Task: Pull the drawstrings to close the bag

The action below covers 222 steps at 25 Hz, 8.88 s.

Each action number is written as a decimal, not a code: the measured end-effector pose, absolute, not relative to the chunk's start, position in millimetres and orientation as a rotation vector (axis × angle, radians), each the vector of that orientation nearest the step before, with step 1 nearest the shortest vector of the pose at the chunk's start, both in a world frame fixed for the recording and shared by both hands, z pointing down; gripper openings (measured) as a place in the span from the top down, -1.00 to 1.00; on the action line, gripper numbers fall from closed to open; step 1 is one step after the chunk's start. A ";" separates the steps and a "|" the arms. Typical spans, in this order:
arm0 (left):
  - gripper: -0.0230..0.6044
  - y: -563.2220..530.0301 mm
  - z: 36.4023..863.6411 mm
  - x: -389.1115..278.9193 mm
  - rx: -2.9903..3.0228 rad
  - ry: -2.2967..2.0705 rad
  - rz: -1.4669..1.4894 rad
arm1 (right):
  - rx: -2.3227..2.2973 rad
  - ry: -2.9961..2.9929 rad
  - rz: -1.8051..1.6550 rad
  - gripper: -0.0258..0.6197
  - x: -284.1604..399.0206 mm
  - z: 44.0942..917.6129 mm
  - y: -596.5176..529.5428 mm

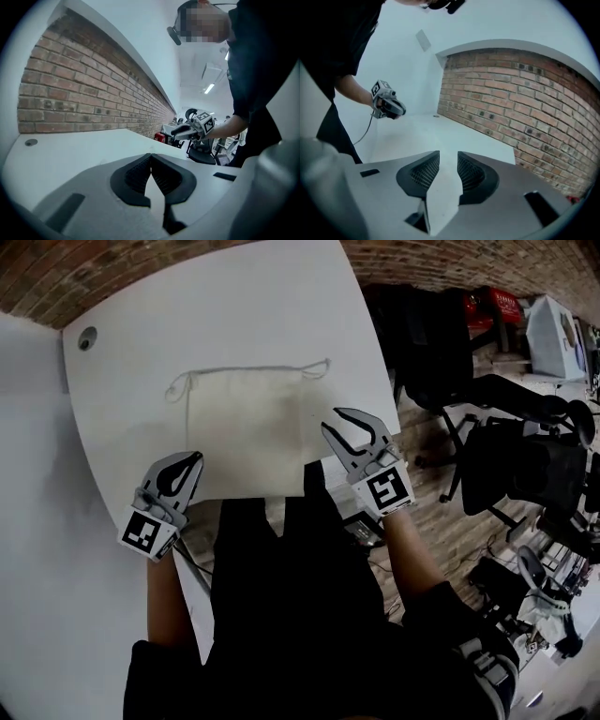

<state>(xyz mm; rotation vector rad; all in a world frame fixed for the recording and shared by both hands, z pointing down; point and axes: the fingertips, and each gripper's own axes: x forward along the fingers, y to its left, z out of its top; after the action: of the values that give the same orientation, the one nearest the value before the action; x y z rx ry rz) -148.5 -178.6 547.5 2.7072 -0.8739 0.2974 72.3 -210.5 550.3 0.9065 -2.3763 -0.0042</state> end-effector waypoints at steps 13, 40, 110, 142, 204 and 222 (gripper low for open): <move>0.88 -231.2 607.0 -148.0 2.485 -1.158 0.191 | 0.627 -2.221 -0.386 0.48 99.1 644.2 -301.5; 0.88 -270.3 629.1 -138.5 2.536 -1.193 0.325 | 0.747 -2.246 0.082 0.51 126.6 676.6 -345.8; 0.76 -330.8 692.8 -209.8 2.595 -0.554 1.165 | 0.760 -2.238 0.171 0.78 120.5 678.0 -333.8; 0.77 -327.3 680.8 -250.2 2.288 -1.641 1.190 | 1.034 -2.574 0.095 0.80 121.7 599.8 -339.0; 0.77 -237.2 108.1 -379.1 2.671 -2.070 -0.396 | 1.487 -2.865 -0.711 0.80 72.4 66.3 -256.5; 0.77 -117.9 66.2 -294.5 2.690 -2.061 -0.441 | 1.441 -2.898 -0.696 0.80 155.8 48.0 -190.0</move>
<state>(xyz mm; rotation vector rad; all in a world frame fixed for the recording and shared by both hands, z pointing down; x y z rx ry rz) -294.5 -117.9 66.2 2.6901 -2.0615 -0.4412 155.8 -190.0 48.0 1.4405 -2.8978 -0.6960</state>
